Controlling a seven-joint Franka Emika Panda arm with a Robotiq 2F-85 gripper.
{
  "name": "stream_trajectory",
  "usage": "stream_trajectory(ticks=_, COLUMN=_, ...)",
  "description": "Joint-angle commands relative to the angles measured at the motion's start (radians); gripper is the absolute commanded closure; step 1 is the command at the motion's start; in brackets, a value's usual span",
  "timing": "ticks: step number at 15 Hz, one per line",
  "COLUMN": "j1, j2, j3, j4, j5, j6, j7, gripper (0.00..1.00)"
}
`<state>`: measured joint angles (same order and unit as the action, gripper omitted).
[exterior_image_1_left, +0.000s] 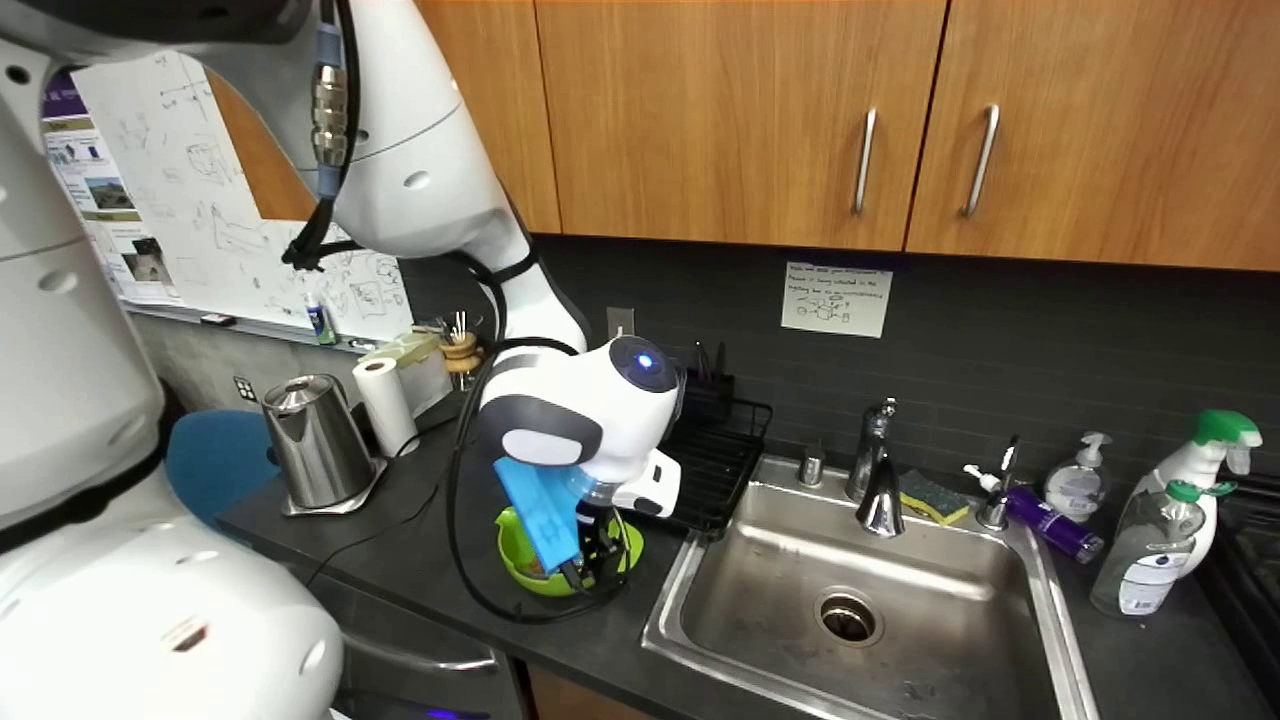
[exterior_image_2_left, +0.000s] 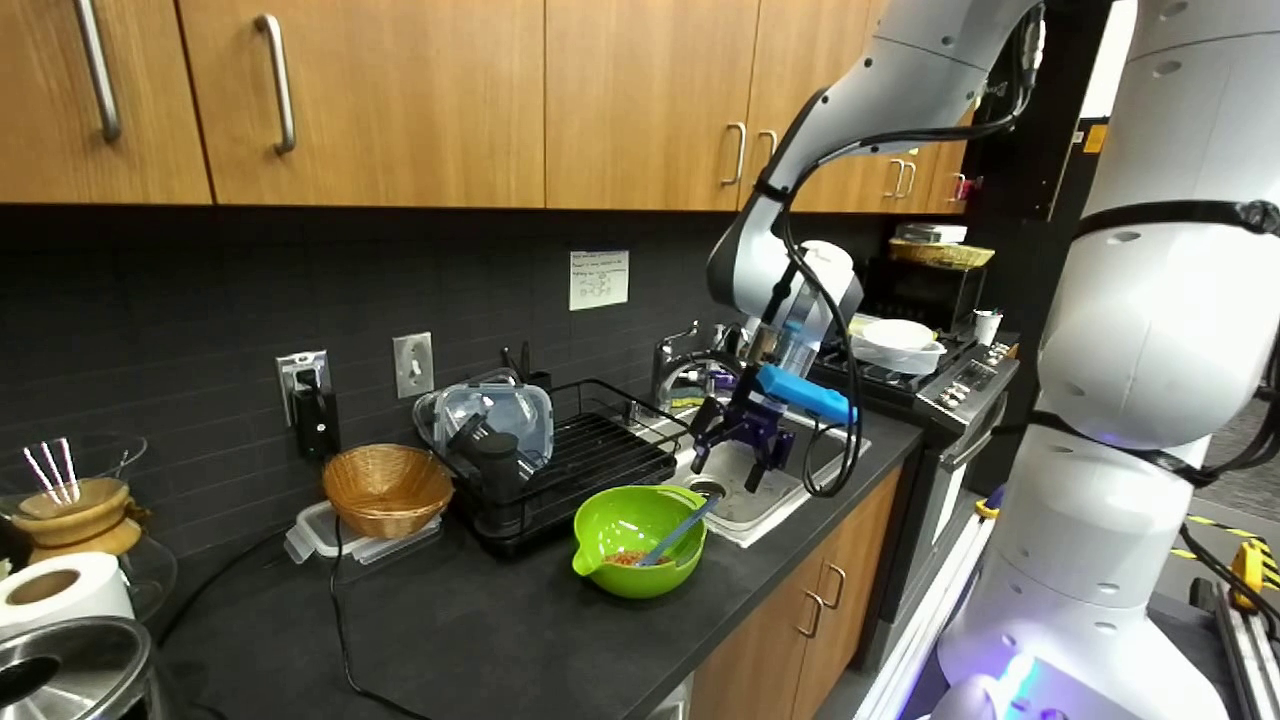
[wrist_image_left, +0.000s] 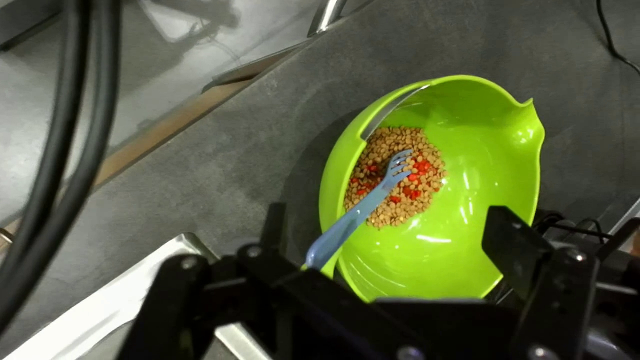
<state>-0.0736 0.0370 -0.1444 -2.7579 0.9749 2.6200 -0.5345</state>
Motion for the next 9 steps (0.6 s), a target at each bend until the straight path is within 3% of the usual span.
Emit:
stream_trajectory(ticks=1, j1=0.002, j2=0.016, j3=0.004, j4=0.029, j5=0.011, j6=-0.01, j7=-0.014, gripper=0.0)
stream_trajectory(ticks=9, j1=-0.003, j2=0.114, j3=0.008, j4=0.137, j5=0.011, j6=-0.069, j7=-0.046, gripper=0.0)
